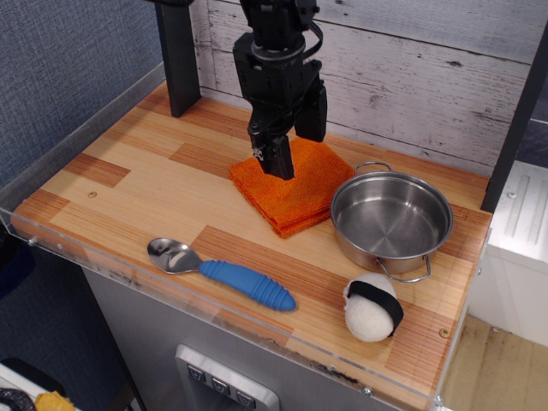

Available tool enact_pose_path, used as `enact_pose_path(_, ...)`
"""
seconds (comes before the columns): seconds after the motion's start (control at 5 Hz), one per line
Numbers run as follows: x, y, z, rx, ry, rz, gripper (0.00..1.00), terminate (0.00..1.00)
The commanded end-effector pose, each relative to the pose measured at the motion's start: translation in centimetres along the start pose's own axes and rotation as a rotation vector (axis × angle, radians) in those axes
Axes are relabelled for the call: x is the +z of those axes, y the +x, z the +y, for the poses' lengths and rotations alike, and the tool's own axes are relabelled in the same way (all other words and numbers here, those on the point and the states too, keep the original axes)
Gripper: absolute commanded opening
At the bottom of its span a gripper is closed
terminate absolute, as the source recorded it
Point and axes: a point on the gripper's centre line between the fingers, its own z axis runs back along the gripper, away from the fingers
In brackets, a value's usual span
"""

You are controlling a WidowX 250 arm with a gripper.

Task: Move the towel middle far left of table

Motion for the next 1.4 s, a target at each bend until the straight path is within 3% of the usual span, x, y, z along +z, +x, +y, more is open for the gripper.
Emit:
enact_pose_path(0.0,-0.3,-0.2,0.1,-0.026,-0.012,0.000,1.00,0.00)
enact_pose_path(0.6,-3.4,0.4,0.1,-0.039,0.041,-0.024,1.00,0.00)
enact_pose_path(0.8,-3.9,0.5,-0.3,-0.031,0.031,-0.018,1.00,0.00)
enact_pose_path(1.2,-3.0,2.1,0.6,0.023,0.026,-0.052,1.00,0.00)
